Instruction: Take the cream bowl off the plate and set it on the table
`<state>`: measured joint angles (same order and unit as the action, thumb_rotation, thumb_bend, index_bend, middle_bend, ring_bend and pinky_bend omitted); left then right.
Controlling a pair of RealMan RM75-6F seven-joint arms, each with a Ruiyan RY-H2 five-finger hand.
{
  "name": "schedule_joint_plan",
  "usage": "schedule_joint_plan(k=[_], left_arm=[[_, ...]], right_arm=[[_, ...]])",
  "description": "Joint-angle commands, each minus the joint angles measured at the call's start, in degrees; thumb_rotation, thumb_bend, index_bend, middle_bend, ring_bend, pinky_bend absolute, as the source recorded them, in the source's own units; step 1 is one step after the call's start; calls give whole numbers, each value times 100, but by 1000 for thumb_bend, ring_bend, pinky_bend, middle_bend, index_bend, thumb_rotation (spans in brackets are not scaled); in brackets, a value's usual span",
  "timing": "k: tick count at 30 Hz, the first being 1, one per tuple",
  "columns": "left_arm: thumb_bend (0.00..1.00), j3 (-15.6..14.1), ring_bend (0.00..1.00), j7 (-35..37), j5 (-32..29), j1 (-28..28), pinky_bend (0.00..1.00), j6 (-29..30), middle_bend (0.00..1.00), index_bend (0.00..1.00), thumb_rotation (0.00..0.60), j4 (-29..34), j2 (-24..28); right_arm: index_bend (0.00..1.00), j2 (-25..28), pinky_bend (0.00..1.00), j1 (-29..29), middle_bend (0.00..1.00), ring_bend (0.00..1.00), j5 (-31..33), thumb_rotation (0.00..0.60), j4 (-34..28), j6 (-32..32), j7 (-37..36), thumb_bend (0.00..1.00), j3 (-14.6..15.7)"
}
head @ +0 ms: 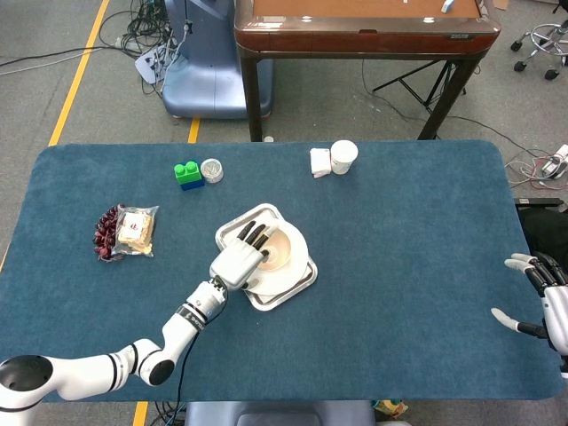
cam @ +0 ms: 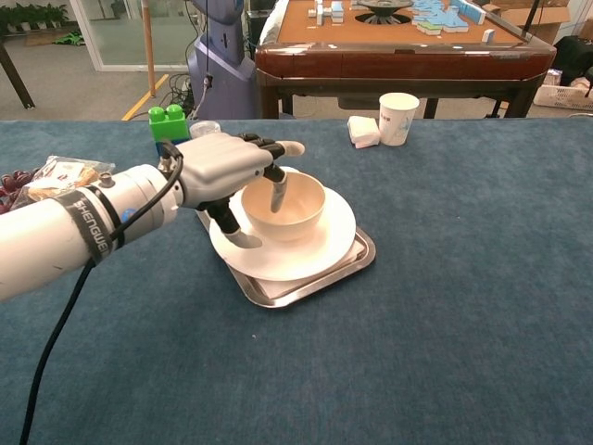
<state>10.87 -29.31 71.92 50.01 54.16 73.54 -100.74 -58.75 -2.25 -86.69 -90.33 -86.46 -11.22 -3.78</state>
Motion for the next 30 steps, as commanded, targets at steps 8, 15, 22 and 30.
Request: schedule_joint_plan(k=[8,15,22,30], left_arm=[[193,0,0,-93,-111,65,34,8,5,470,600,-124,-162],[248,-8,0,-152,-145,100,37,35,5,482,600,-216,-268],[296,-43,0,-159,-148,104,44,62,5,505,600,-315,-350],[326,-39,0,-145,-130,113,47,110,5,532,600,-370,-402]], right_arm=[[283,1,344,-5,244,137,-5,600,7,15,-14,0,7],[283,6,344,-9,244,137,0,600,15,23,-41,0,6],[283,13,343,-5,244,137,1,600,16,18,-71,0,5],[283,17,344,-7,244,137,13,600,23,32,-85,0,5]])
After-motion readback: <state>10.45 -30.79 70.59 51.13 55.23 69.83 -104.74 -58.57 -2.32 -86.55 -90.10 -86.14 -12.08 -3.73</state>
